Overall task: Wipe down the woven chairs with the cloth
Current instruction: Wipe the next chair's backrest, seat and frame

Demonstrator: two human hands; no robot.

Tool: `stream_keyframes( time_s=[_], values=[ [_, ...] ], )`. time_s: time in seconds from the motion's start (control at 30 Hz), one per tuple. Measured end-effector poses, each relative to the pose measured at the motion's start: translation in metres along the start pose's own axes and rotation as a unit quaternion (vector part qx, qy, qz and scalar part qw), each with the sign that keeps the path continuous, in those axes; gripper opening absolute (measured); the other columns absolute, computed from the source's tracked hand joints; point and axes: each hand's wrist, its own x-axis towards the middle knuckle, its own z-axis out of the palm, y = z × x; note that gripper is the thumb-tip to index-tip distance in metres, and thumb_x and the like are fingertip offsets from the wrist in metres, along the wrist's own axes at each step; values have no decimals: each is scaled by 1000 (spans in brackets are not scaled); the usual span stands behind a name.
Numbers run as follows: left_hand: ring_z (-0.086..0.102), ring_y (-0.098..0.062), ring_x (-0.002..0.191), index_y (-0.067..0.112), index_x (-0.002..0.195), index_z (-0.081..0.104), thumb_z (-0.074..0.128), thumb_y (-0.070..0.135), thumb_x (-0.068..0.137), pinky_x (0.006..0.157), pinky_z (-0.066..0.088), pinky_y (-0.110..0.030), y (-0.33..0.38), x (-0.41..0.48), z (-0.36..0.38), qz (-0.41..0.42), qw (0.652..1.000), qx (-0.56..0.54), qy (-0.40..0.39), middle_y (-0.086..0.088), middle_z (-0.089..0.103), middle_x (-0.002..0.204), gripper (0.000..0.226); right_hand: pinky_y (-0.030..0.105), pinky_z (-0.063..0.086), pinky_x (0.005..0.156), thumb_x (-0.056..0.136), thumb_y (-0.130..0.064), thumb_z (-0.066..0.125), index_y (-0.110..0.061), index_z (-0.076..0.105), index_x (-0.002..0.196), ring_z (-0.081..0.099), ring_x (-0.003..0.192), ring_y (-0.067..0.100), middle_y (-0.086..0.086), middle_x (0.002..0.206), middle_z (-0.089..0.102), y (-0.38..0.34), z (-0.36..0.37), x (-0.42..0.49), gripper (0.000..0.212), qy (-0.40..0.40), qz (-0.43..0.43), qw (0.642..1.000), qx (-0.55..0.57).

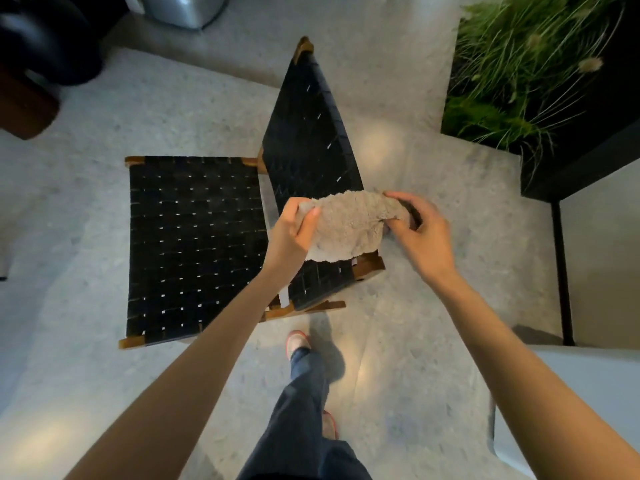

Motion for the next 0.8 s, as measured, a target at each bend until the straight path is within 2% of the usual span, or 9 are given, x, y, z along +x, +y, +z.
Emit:
stream_keyframes(
  time_s=[0.07,0.13,0.17,0.23,0.3,0.43,0.53,0.63,0.8],
  values=[
    [51,-2,78,5,120,53,49,23,97,67,40,-3,-12,18,4,-53,997,6,-55,-6,61,107,29,13,44,90,90,-10,61,-21,60,125,53,103,1,-1,121,59,16,11,12,37,-30,42,993,-105],
    [48,0,72,9,130,49,49,21,97,64,40,-6,-26,25,10,-112,980,42,-159,-13,58,123,35,34,40,106,95,-15,54,-20,51,136,49,121,24,9,134,50,31,25,16,41,-134,120,964,-194],
    [50,-2,75,12,136,43,48,19,98,66,41,-8,-34,25,14,-130,969,48,-207,-14,53,130,39,37,37,109,97,-18,50,-20,44,141,46,125,28,9,138,47,37,33,15,44,-177,158,953,-186],
    [54,-15,110,16,144,33,49,16,97,91,46,-22,-48,21,22,-154,956,42,-248,-9,42,143,49,36,37,106,99,-30,47,-25,30,148,46,128,25,4,144,41,44,46,14,52,-214,221,945,-113],
    [39,-22,133,16,146,31,50,14,97,109,35,-33,-57,23,28,-160,956,48,-243,-6,37,148,53,40,39,107,96,-47,48,-29,19,150,46,129,24,0,150,33,48,57,17,64,-210,248,942,-79],
    [43,-15,128,20,146,30,45,16,99,97,35,-18,-68,32,38,-188,952,25,-241,-3,37,149,50,48,44,104,88,-53,58,-23,8,149,43,129,30,9,148,29,56,77,25,84,-215,282,933,-64],
    [38,-15,132,22,147,28,47,17,98,97,33,-18,-70,41,48,-221,940,-12,-259,-1,34,151,52,43,47,100,91,-46,58,-17,13,146,47,121,29,14,141,32,61,86,33,77,-198,273,939,-63],
    [41,-17,131,21,146,31,52,20,96,97,37,-21,-69,52,59,-246,939,-32,-236,-1,38,147,54,29,44,94,93,-42,55,-14,17,145,47,118,26,13,139,35,63,90,41,70,-183,250,948,-71],
    [47,-16,121,19,138,40,59,15,92,100,42,-30,-70,72,74,-270,947,-62,-161,-4,48,137,50,39,42,102,95,-36,54,-9,23,145,45,121,29,17,136,38,61,95,49,64,-134,217,963,-91]
  ],
)
